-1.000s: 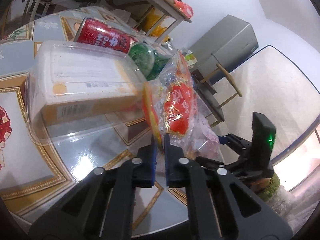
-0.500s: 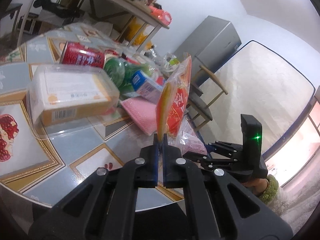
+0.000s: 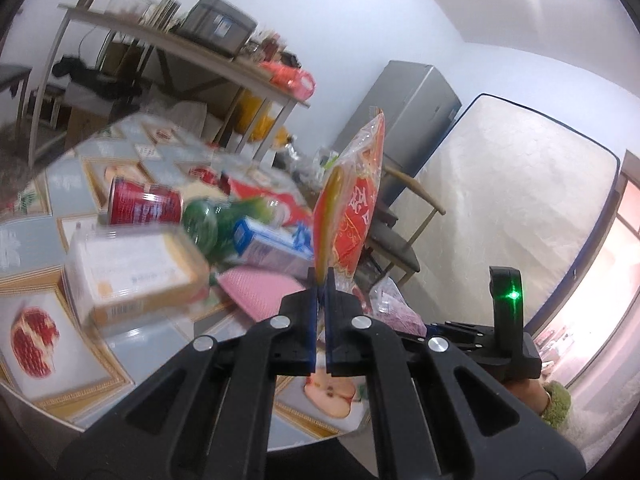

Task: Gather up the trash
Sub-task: 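Lift both bags and carry them toward the blue wastebasket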

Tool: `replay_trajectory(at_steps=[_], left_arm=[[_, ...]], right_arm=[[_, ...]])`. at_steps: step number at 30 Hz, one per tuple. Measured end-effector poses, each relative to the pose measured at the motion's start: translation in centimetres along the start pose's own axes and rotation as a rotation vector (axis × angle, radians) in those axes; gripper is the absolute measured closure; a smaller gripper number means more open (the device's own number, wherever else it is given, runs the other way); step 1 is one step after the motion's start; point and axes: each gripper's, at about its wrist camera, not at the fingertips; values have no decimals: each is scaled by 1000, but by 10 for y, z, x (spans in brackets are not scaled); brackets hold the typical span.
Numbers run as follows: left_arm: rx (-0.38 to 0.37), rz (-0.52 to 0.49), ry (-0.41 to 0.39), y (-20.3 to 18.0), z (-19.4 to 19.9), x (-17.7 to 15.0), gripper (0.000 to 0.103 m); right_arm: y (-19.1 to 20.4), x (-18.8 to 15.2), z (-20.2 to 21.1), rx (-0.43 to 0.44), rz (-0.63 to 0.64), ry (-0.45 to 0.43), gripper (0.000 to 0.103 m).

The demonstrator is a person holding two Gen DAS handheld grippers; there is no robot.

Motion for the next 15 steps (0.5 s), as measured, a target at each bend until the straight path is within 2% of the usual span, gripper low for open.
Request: replay_trajectory(at_steps=[6,15], left_arm=[[6,-60,-37,-15,-4,21,102],[-13,-112,-71,-41,-15,35,102]], right_arm=[[-11,3,25,-34,-55,-49,66],[-36,4,51,-79,-157,-104,66]])
Point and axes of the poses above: each gripper's, at about its wrist camera, not at the fingertips, and z roughly against the way its jaws point, y to its left, x to its top, and after that the axes turned 5 degrees about -z, right-handed
